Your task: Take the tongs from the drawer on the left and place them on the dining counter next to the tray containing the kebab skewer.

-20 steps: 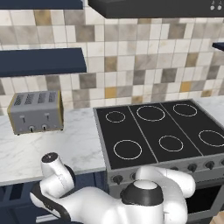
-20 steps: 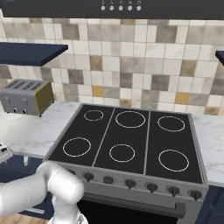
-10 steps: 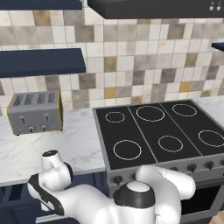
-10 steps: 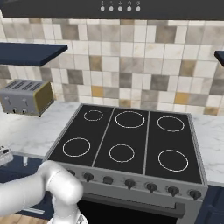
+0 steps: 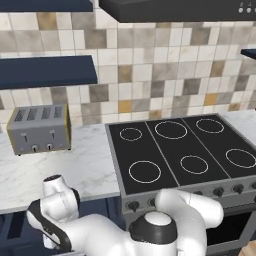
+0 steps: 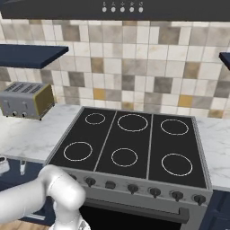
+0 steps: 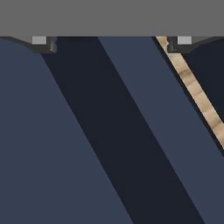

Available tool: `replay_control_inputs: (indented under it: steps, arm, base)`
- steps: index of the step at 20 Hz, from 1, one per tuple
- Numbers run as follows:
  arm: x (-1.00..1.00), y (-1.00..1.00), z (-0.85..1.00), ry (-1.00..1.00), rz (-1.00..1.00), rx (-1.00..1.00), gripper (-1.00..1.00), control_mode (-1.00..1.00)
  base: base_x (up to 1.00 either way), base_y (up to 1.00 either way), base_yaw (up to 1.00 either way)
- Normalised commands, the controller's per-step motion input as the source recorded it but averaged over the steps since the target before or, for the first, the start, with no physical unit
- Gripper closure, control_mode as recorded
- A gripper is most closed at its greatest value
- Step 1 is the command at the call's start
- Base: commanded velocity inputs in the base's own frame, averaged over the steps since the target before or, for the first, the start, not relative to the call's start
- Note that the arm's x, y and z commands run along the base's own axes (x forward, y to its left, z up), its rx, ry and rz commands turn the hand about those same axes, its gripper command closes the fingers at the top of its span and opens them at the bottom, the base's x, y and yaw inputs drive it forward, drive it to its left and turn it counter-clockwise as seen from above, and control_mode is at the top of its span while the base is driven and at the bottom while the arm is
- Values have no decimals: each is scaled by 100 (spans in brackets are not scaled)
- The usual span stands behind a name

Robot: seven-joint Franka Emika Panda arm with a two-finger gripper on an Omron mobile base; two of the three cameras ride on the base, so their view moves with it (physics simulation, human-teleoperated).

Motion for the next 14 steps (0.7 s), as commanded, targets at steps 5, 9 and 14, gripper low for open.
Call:
replay_control_inputs:
  steps: [5,9,14]
  arm:
    - [-100,16,-73,11,0,-5,-100,-100]
    - [-100,10,-54,9,0,-5,-100,-100]
    - [-85,1,-35,8,0,-4,-100,-100]
  base:
    - [0,0,0]
    - [0,0,0]
    - [0,0,0]
